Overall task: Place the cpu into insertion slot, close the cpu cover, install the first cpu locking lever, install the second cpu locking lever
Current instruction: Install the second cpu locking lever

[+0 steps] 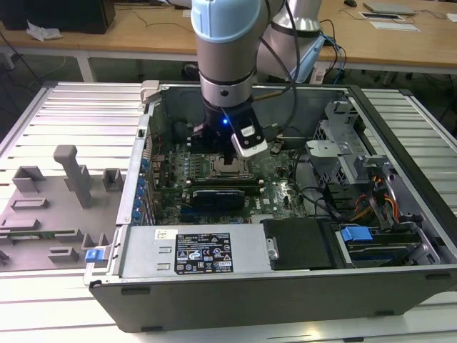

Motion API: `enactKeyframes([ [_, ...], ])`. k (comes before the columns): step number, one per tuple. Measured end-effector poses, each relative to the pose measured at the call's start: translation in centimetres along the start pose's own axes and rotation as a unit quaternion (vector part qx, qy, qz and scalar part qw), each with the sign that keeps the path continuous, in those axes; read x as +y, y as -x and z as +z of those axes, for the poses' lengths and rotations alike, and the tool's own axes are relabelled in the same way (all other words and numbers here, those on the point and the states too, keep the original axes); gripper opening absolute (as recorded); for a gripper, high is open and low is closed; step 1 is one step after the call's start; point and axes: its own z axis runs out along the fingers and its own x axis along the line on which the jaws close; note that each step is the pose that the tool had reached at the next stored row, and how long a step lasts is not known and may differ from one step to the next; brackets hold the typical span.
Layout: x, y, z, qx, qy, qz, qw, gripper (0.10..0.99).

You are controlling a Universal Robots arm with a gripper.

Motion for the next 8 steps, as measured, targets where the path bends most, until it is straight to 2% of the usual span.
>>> enactKeyframes([
  [4,0.83,0.23,0.21,-0.0002,-0.0038,0.000,1.0000,0.106],
  [6,1.26,0.21,0.29,0.0000,-0.0108,-0.001,0.9999,0.106],
  [8,1.55,0.19,0.35,-0.0002,-0.0139,-0.001,0.9999,0.106],
])
